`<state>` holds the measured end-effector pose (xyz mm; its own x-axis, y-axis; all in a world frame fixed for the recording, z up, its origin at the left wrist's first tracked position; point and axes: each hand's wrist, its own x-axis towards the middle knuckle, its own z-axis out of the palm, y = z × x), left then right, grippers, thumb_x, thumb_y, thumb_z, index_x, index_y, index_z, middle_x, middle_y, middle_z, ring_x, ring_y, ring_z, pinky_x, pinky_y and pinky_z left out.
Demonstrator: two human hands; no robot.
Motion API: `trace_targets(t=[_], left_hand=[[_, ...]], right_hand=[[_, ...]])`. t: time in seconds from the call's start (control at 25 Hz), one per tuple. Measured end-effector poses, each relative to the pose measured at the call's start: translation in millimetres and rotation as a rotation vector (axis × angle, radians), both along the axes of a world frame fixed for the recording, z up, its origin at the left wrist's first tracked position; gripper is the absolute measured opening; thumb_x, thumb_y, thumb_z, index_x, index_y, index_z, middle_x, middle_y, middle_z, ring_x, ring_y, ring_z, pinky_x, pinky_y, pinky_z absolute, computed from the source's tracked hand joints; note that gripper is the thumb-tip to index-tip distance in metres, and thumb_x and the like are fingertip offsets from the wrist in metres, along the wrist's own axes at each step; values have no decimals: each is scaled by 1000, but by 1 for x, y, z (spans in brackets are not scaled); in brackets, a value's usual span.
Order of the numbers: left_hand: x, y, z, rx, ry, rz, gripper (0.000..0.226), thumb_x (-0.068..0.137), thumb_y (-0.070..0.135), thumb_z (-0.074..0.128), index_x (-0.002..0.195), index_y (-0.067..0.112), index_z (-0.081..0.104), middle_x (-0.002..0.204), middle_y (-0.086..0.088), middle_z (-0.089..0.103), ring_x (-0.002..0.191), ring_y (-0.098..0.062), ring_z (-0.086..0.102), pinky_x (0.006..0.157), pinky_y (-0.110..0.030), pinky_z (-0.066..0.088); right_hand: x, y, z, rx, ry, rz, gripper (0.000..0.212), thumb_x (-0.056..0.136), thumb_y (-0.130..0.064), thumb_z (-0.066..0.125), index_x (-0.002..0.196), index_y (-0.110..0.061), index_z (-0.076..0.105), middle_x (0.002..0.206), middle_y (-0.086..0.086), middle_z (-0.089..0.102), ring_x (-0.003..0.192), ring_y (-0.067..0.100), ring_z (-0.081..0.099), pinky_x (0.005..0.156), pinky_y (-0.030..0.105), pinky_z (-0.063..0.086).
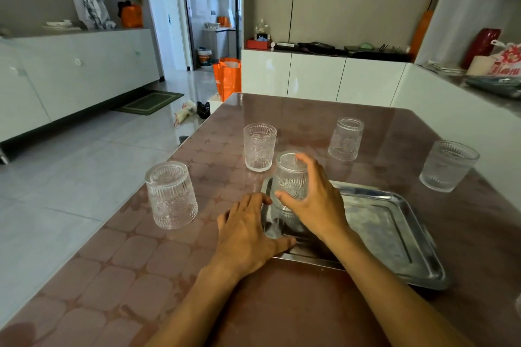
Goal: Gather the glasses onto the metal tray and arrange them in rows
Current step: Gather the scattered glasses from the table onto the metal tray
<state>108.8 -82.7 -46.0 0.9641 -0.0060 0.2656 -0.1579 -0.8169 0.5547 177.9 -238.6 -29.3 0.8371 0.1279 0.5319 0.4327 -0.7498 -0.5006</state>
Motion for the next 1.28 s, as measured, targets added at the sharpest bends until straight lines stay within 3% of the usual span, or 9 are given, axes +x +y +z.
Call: trace_targets(t=[0.2, 0.36, 0.48, 0.56, 0.68, 0.84, 1.0, 1.16, 1.28], left_hand=[[-27, 8, 28, -102, -223, 50, 57, 79, 53, 64, 128, 28, 48, 127, 4, 55, 114, -15, 50, 98, -40, 47], [-35, 72, 59, -86, -611, 477, 65, 73, 48, 66, 132, 31, 43, 132, 2, 49, 117, -17, 44, 93, -35, 40], [-29, 106, 65, -470, -201, 543, 94, 68, 41, 83, 145, 25, 32, 143, -7, 50, 128, -28, 48, 101, -45, 44], [-27, 109, 58, -671, -86, 438, 80, 67, 33, 87, 135, 17, 49, 126, -6, 62, 115, -27, 60, 90, -34, 50], [-41, 101, 64, -611, -230, 350, 62, 61, 48, 86, 114, 30, 59, 108, 8, 66, 98, -12, 64, 72, -18, 49], [-61, 32, 89, -579, -296, -4, 56, 61, 55, 84, 111, 38, 65, 103, 21, 74, 100, 2, 68, 83, -20, 55], [-58, -18, 85, -633, -184, -290, 60, 68, 53, 79, 123, 39, 60, 118, 24, 69, 112, 5, 62, 90, -10, 48], [-27, -5, 48, -385, 0, 90, 52, 87, 53, 60, 132, 29, 55, 135, 3, 59, 129, -18, 51, 107, -45, 43], [-16, -5, 22, -42, 128, 284, 52, 87, 55, 56, 126, 21, 57, 126, -4, 58, 124, -27, 48, 102, -48, 32]], right_hand=[[-15, -6, 9, 130, 265, -19, 123, 67, -60, 80, 151, -48, -10, 165, 1, 23, 140, 32, 42, 101, 50, 44], [-49, -27, 17, 244, 99, -27, 93, 80, -45, 75, 148, -51, 13, 159, -3, 35, 133, 30, 50, 98, 53, 48], [-77, -23, 29, 218, 38, 79, 72, 86, -24, 74, 142, -38, 33, 142, -3, 53, 114, 22, 60, 85, 39, 53], [-93, -15, 36, 191, 104, 158, 61, 88, -18, 71, 138, -36, 41, 132, -7, 59, 106, 16, 63, 83, 36, 54], [-110, -7, 42, 167, 229, 293, 64, 86, -28, 73, 136, -46, 38, 126, -15, 60, 104, 2, 60, 84, 30, 54], [-118, 6, 48, 226, 285, 394, 95, 70, -50, 80, 144, -58, 21, 133, -34, 49, 118, -9, 51, 86, 11, 46], [-113, -8, 44, 437, 88, 134, 80, 55, -53, 83, 126, -46, 48, 116, -23, 63, 105, -6, 59, 78, 11, 48], [-75, -57, 42, 565, 192, -69, 74, 55, -54, 86, 116, -46, 44, 107, -24, 60, 99, -1, 60, 68, 13, 49], [-43, -77, 34, 500, 305, -120, 77, 61, -37, 91, 120, -34, 42, 102, -21, 59, 94, 8, 64, 66, 18, 50]])
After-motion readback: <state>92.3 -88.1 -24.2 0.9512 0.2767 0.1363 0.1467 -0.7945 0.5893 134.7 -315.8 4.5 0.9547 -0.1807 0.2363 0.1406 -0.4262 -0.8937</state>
